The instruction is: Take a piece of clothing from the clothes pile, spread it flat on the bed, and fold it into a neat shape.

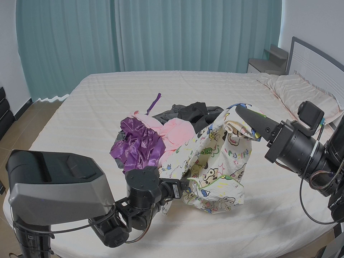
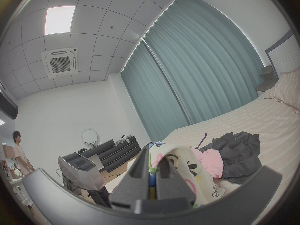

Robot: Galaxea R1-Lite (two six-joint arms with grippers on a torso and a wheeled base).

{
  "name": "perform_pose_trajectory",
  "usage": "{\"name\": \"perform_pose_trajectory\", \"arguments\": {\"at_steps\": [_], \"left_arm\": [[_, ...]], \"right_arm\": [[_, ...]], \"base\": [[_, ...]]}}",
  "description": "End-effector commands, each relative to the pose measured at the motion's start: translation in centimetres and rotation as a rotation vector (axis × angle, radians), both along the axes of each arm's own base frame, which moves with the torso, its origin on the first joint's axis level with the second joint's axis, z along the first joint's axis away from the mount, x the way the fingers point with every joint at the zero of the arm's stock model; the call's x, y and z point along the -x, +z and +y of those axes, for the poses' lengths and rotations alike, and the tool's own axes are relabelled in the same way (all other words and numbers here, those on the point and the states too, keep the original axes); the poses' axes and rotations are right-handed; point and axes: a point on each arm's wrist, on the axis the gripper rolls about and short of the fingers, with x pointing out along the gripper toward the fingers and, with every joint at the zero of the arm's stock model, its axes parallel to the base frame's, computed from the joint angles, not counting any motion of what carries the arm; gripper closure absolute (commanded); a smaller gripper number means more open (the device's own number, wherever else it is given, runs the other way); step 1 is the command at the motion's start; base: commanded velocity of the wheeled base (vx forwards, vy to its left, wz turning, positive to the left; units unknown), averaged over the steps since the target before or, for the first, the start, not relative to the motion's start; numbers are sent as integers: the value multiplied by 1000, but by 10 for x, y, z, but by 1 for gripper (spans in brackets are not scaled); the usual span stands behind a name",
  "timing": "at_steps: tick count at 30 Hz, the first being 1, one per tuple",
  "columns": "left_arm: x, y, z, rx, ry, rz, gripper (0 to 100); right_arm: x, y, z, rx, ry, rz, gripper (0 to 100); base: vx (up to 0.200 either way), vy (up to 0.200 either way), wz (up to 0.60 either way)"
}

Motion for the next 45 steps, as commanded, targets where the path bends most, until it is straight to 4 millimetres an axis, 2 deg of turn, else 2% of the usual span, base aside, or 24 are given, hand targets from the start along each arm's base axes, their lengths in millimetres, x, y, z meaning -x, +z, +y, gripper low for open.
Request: {"name": "perform_pose_trajectory", "arguments": {"at_steps": [1, 3, 7, 12, 14, 21, 24, 25, 30, 32, 35, 38, 39, 41, 42, 44, 45], "left_arm": [[-13, -26, -3, -16, 39, 20, 0], [-16, -41, 2, -38, 54, 40, 0], [-16, -55, 10, -61, 73, 67, 0], [-21, -62, 17, -59, 117, 62, 0], [-23, -72, 22, -75, 154, 73, 0], [-17, -88, 29, -89, 159, 94, 0], [-18, -89, 30, -87, 163, 96, 0], [-18, -89, 31, -80, 167, 102, 100], [-17, -88, 32, -33, 183, 119, 100], [-17, -82, 40, -14, 205, 125, 100], [-16, -59, 52, 34, 237, 106, 100], [-5, -16, 67, 127, 262, 56, 100], [-4, -14, 67, 129, 261, 54, 100], [4, 5, 73, 156, 263, 23, 100], [4, 5, 73, 156, 263, 23, 100], [21, 37, 84, 202, 257, -34, 100], [25, 45, 87, 213, 255, -51, 100]], "right_arm": [[-3, 2, -6, -4, -27, -6, 100], [-3, 4, -10, -13, -39, -14, 100], [-3, 6, -12, -23, -45, -16, 100], [-4, 6, -12, -23, -48, -16, 100], [-4, 6, -13, -23, -49, -13, 100], [-5, 4, -14, -24, -55, -3, 100], [-5, 3, -16, -36, -59, 12, 100], [-7, 2, -19, -39, -72, 20, 100], [-14, -2, -28, -57, -111, 52, 100], [-17, -4, -34, -72, -137, 76, 100], [-23, -12, -43, -66, -177, 107, 100], [-33, -27, -49, -64, -220, 181, 100], [-34, -27, -49, -65, -220, 183, 100], [-40, -33, -51, -77, -235, 216, 100], [-40, -33, -51, -77, -235, 216, 100], [-50, -40, -53, -85, -263, 256, 100], [-52, -42, -53, -84, -270, 262, 100]], "base": [[0, 0, 0], [0, 0, 0], [0, 0, 0], [0, 0, 0], [0, 0, 0], [0, 0, 0], [0, 0, 0], [0, 0, 0], [0, 0, 0], [0, 0, 0], [0, 0, 0], [0, 0, 0], [0, 0, 0], [0, 0, 0], [0, 0, 0], [0, 0, 0], [0, 0, 0]]}}
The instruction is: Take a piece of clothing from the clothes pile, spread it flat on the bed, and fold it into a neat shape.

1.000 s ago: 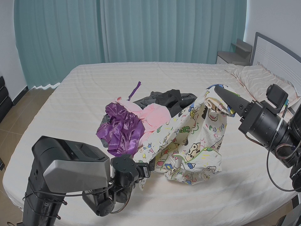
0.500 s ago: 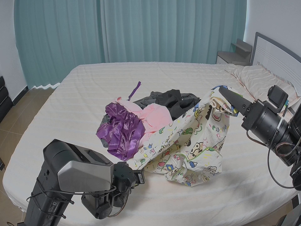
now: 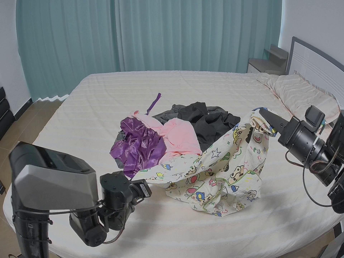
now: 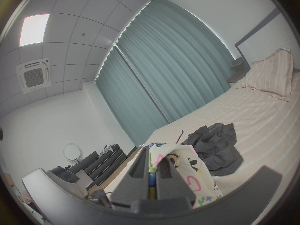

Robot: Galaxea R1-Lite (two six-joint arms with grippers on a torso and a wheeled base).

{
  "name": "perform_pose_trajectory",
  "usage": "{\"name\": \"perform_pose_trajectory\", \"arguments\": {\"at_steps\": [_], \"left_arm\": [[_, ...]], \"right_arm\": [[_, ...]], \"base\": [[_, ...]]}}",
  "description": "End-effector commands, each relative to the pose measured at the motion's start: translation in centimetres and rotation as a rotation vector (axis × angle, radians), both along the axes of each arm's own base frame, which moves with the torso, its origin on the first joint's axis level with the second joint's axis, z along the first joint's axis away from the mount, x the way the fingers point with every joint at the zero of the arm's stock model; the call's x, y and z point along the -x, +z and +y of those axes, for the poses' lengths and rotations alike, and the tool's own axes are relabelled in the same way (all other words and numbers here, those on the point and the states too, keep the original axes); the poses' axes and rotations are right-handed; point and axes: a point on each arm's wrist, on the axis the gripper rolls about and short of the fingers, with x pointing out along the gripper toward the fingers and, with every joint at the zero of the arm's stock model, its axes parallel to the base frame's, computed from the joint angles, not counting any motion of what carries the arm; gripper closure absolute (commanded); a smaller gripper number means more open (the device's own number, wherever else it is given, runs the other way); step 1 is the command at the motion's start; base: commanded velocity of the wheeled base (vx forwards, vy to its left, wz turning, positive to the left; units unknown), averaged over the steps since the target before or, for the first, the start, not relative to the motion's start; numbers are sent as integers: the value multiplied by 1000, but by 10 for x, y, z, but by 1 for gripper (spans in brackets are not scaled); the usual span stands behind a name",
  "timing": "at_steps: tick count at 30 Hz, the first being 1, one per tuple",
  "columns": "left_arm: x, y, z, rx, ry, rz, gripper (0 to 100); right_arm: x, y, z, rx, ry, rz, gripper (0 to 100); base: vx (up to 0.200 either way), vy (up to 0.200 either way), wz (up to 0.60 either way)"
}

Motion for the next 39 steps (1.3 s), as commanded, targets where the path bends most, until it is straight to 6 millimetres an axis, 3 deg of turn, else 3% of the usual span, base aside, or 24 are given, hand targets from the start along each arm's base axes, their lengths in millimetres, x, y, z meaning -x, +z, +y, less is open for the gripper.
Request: {"name": "perform_pose_trajectory", "arguments": {"at_steps": [1, 3, 5, 9, 16, 20, 25, 28, 29, 30, 39], "left_arm": [[31, 76, 26, 115, 15, -157, 100], [41, 104, 33, 159, 21, -240, 100], [44, 113, 35, 163, 27, -272, 100], [55, 142, 43, 161, 49, -374, 100], [67, 191, 52, 200, 60, -556, 100], [74, 212, 56, 198, 69, -637, 100], [84, 224, 63, 218, 69, -682, 100], [86, 211, 64, 203, 62, -637, 100], [86, 210, 64, 203, 61, -634, 100], [88, 198, 65, 192, 54, -589, 100], [79, 161, 57, 251, 26, -426, 100]], "right_arm": [[-23, -23, -6, 0, -66, 104, 100], [-29, -21, -5, -5, -81, 97, 100], [-31, -15, -5, -16, -90, 77, 100], [-32, 28, -3, -91, -131, -64, 100], [-3, 90, -8, -165, -82, -203, 100], [10, 104, -9, -184, -36, -250, 100], [13, 91, -12, -166, 0, -211, 100], [6, 57, -7, -125, 21, -95, 100], [6, 56, -7, -123, 21, -90, 100], [2, 42, -4, -113, 28, -32, 100], [-12, -4, 12, -141, 72, 187, 100]], "base": [[0, 0, 0], [0, 0, 0], [0, 0, 0], [0, 0, 0], [0, 0, 0], [0, 0, 0], [0, 0, 0], [0, 0, 0], [0, 0, 0], [0, 0, 0], [0, 0, 0]]}}
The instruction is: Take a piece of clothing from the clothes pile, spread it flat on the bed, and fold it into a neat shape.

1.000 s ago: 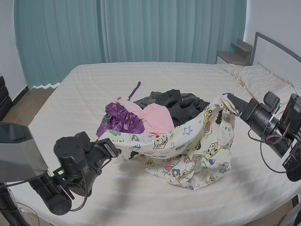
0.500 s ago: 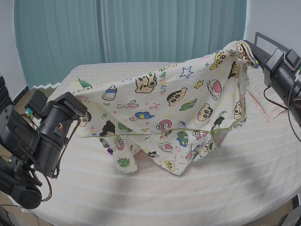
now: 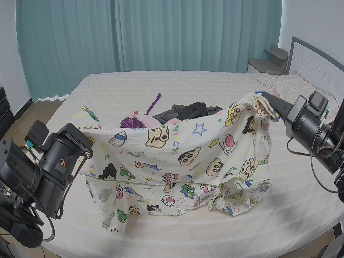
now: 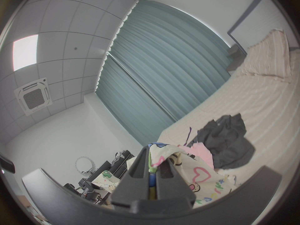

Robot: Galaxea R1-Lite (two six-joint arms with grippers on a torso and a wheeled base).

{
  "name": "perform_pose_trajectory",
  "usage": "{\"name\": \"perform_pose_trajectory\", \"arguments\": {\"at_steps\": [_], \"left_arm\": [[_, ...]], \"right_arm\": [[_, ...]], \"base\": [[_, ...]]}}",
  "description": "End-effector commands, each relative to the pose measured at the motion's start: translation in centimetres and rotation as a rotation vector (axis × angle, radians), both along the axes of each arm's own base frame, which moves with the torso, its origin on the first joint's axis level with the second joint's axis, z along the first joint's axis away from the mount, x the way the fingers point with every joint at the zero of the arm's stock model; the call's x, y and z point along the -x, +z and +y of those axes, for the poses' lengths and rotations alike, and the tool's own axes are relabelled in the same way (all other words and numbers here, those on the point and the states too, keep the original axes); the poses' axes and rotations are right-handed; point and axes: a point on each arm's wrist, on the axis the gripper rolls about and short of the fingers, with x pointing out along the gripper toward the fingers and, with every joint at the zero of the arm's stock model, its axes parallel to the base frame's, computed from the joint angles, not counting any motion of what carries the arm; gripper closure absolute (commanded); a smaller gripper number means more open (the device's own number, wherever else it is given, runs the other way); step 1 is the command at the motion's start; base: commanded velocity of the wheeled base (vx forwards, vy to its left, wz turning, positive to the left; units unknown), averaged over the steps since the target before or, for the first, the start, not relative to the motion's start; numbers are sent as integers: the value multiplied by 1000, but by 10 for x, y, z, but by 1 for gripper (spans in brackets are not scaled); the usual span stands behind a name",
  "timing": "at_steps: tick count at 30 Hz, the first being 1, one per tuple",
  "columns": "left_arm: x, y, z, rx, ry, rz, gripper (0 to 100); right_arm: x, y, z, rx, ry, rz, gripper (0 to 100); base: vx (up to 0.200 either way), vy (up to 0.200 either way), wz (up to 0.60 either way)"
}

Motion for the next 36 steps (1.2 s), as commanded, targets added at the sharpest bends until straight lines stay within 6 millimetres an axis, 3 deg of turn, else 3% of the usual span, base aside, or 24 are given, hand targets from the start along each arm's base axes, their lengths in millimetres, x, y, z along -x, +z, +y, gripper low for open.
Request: {"name": "perform_pose_trajectory", "arguments": {"at_steps": [1, 7, 12, 36], "left_arm": [[-8, -20, -6, 7, -19, 77, 100], [-15, -37, -14, -14, -27, 138, 100], [-16, -42, -17, -21, -35, 155, 100], [-13, -41, -20, -23, -45, 155, 100]], "right_arm": [[-8, -34, 15, 12, 46, 135, 100], [-8, -49, 40, -1, 120, 156, 100], [-9, -57, 41, 0, 120, 160, 100], [-3, -53, 41, -7, 122, 145, 100]], "base": [[0, 0, 0], [0, 0, 0], [0, 0, 0], [0, 0, 0]]}}
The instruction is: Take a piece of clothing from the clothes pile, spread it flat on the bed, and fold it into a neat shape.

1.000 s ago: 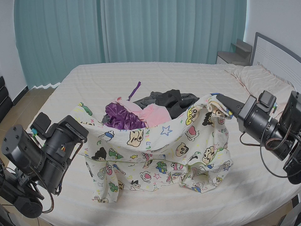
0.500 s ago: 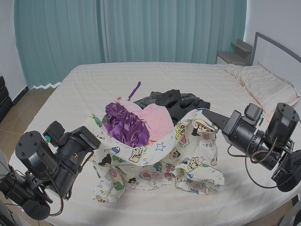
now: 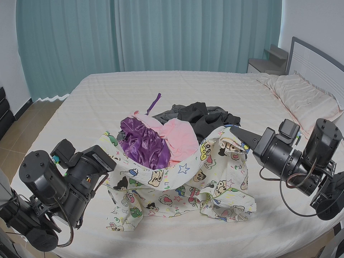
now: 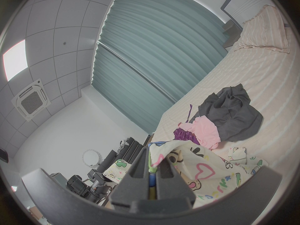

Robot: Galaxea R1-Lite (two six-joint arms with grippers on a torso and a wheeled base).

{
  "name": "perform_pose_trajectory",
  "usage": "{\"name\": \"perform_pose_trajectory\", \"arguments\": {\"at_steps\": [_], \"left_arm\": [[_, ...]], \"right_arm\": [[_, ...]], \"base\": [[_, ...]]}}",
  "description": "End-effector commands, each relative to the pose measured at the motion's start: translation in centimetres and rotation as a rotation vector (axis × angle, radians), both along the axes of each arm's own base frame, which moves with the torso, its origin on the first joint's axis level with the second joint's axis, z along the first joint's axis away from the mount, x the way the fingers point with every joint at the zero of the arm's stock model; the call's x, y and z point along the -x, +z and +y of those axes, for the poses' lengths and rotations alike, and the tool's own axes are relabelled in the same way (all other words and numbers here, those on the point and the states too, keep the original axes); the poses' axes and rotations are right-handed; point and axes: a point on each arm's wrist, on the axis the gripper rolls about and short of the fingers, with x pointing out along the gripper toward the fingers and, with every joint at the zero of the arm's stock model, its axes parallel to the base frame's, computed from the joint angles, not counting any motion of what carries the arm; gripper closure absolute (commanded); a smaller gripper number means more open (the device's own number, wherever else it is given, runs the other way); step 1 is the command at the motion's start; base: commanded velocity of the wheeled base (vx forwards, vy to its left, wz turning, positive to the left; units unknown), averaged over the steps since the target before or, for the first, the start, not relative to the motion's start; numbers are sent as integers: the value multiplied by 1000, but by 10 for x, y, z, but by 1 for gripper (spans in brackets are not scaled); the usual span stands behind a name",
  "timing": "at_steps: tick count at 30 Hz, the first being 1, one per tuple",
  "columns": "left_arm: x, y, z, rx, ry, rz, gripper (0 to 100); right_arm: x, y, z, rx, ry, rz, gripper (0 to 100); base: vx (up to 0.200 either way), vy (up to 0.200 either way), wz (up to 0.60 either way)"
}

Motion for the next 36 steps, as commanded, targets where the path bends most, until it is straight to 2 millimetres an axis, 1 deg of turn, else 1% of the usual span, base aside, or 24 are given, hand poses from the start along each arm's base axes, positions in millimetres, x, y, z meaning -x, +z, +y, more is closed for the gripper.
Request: {"name": "perform_pose_trajectory", "arguments": {"at_steps": [1, 15, 20, 23, 26, 29, 36], "left_arm": [[0, 1, 0, 8, -1, -9, 100], [3, 0, -1, 8, -9, -3, 100], [4, 0, -1, 9, -11, -4, 100], [12, -2, -4, -2, -41, 6, 100], [17, 1, -5, 1, -54, -7, 100], [18, 3, -4, 8, -53, -15, 100], [18, 2, -5, -3, -55, -9, 100]], "right_arm": [[0, 0, 0, 0, 1, 0, 100], [4, 7, -3, -15, -1, -25, 100], [4, 8, -3, -16, -1, -28, 100], [5, 10, -4, -21, -1, -34, 100], [5, 11, -4, -22, -3, -35, 100], [5, 11, -4, -22, -1, -35, 100], [5, 11, -5, -23, -3, -37, 100]], "base": [[-200, 0, 0], [-200, 0, 0], [0, 0, 0], [0, 0, 0], [0, 0, 0], [0, 0, 0], [0, 0, 0]]}}
